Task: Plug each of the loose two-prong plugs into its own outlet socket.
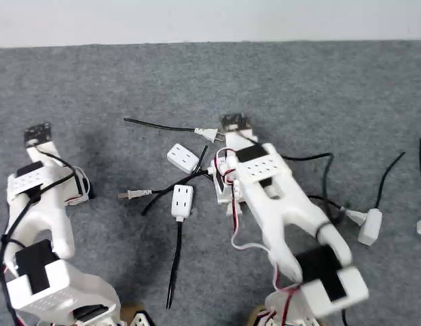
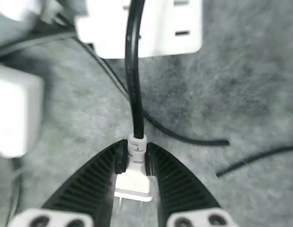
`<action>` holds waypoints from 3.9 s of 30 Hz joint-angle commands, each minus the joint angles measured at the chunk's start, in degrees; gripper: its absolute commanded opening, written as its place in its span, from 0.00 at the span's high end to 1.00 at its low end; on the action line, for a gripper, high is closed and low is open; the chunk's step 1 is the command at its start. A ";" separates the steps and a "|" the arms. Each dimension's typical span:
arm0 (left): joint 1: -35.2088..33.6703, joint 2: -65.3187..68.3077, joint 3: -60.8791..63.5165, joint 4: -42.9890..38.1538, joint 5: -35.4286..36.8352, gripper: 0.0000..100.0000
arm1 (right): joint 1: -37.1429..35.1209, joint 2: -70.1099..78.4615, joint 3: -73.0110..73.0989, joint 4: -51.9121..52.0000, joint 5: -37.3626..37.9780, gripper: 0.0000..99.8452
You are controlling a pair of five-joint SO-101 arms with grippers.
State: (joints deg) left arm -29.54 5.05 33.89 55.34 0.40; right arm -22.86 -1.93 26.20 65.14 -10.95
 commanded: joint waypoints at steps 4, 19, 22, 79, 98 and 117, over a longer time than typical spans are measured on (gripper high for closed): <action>4.04 -0.88 -1.01 0.79 -5.45 0.99 | -1.45 -15.60 -0.26 2.33 4.66 0.99; 18.11 -0.18 -1.54 12.57 -49.67 0.99 | -19.74 -25.54 0.09 0.22 4.31 0.99; 19.08 -0.62 -0.57 14.24 -55.65 0.99 | -21.41 -25.54 2.73 -3.21 4.31 0.99; 20.40 -0.88 -0.22 16.09 -57.85 0.99 | -14.20 -12.26 6.15 -31.08 3.25 0.99; 20.92 -0.35 -0.13 12.57 -49.05 0.99 | -19.74 -15.16 3.78 -18.95 12.22 0.99; 19.52 -0.35 -0.04 12.31 -47.47 0.99 | -1.19 4.79 -9.93 -0.22 21.10 0.79</action>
State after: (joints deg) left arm -9.67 5.23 34.15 68.53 -47.78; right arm -26.37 2.99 22.95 63.30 9.98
